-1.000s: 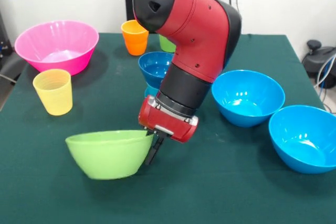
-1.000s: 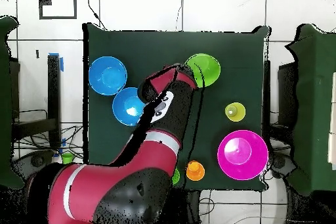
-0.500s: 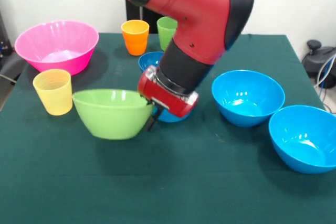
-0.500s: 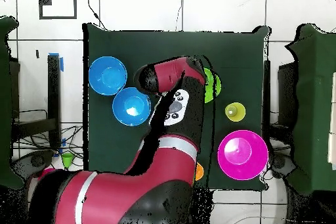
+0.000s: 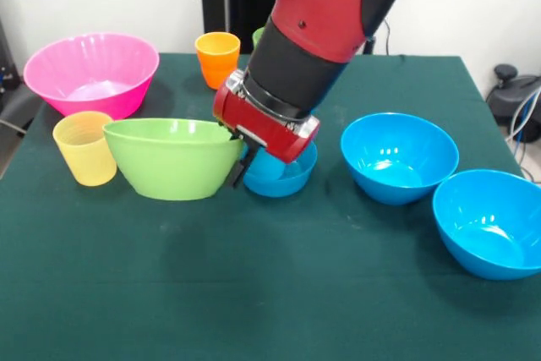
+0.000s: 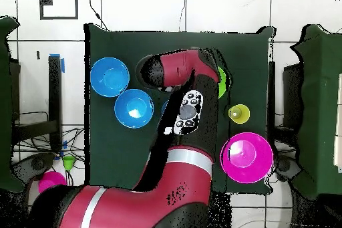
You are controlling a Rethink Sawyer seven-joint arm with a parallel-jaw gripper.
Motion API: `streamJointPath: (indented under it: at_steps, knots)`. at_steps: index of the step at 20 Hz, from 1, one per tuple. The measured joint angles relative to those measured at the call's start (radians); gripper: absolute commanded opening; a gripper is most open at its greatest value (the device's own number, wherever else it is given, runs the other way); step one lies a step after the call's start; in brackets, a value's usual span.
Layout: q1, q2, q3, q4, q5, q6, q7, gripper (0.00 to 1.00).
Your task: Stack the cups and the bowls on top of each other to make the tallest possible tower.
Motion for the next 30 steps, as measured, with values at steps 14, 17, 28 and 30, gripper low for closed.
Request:
streamJointPath:
  at_steps: [14, 17, 28, 30]
  knots:
    - [0.014, -0.109, -0.007, 0.000, -0.001, 0.518, 0.000, 0.00]
    - [0.014, -0.132, -0.007, 0.000, -0.001, 0.636, 0.000, 0.00]
    - [0.020, -0.192, 0.002, 0.000, 0.011, 0.754, 0.000, 0.00]
    - [0.020, -0.190, 0.006, 0.001, 0.019, 0.754, 0.000, 0.00]
